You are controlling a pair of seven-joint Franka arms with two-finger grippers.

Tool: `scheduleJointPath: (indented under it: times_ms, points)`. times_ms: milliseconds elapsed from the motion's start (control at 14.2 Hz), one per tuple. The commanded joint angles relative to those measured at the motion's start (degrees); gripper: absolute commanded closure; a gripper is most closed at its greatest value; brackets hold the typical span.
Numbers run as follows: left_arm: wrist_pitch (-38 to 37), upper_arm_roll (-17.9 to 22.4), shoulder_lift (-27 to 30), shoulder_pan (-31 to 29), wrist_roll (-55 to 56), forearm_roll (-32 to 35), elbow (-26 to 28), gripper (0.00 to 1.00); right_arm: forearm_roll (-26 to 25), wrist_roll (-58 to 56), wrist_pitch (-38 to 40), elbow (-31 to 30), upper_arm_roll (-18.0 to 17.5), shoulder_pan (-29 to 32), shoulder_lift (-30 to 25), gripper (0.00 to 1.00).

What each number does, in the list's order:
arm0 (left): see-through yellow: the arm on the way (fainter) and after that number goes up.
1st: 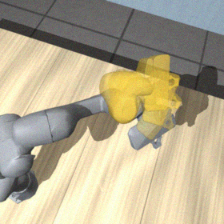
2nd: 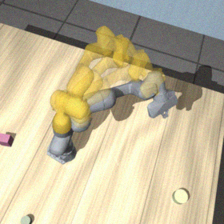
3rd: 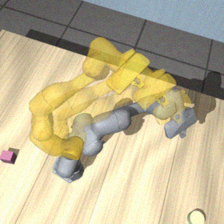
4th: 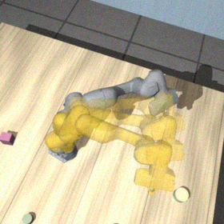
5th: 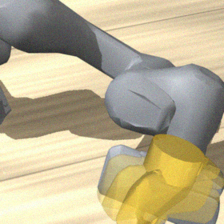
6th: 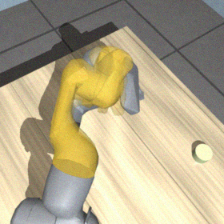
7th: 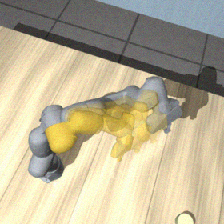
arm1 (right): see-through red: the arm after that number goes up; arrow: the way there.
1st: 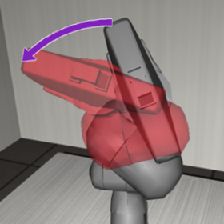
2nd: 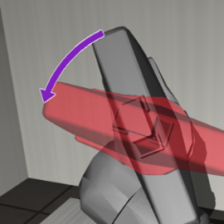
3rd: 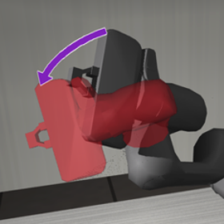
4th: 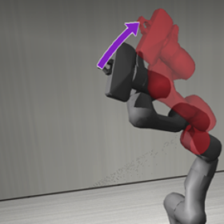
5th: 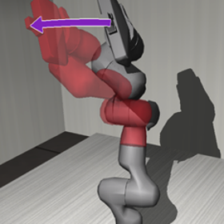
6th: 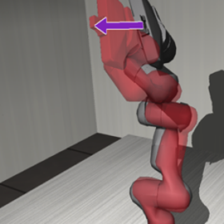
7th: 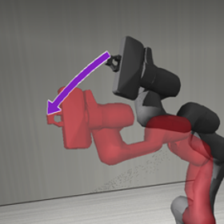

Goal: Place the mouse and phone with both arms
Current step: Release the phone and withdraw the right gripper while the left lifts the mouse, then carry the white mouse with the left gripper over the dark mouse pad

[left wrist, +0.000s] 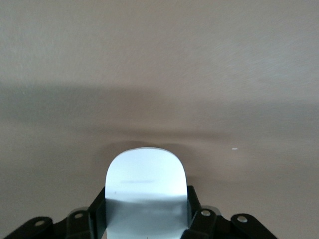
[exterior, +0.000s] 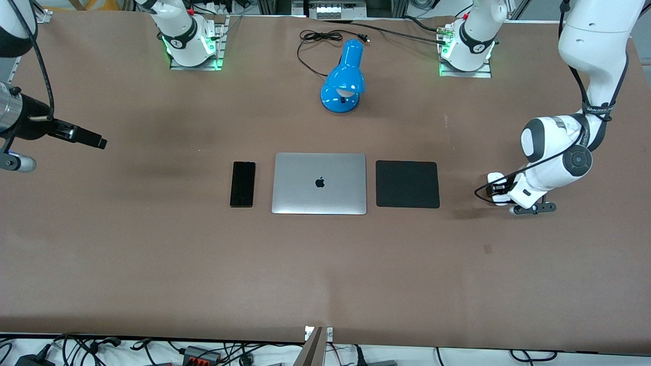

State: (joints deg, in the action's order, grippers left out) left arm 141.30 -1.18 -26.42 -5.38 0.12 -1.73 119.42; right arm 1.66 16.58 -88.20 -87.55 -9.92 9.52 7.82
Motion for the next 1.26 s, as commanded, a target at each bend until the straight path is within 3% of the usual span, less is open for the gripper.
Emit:
scheduleJointPath:
  times_ms: [0,141,281,562,984,1195]
  points:
    - [-11.52,-2.59,1.46,1.24,-0.74,0.94,-8.55,0.65,-0.42,0.03,-4.77,-2.54,-0.28,0.67,-1.31,0.0]
    - [-20.06,-3.74,-0.37,4.39,0.06,0.94,-16.64,0.65,-0.6,-0.67,-7.16,-2.19,-0.28,1.02,-1.14,0.0]
    - [-22.56,-3.74,-2.75,7.91,2.15,0.86,-20.45,0.65,-3.22,-2.6,-6.99,-2.36,-0.45,0.77,-1.4,0.0]
    - [-21.51,-3.83,-6.7,13.9,13.14,0.33,-20.63,0.65,-4.56,-3.84,-6.9,-2.28,-0.72,-0.03,-2.02,0.0]
    - [-19.57,-4.09,-9.26,18.13,17.98,0.24,-20.19,0.61,-4.64,-3.75,-7.07,-1.4,-0.72,-2.22,-1.93,0.0]
    - [-18.18,-4.09,-10.23,20.67,21.14,0.5,-20.2,0.64,-8.06,-3.84,-7.42,-1.48,-0.19,-5.82,-2.28,0.0]
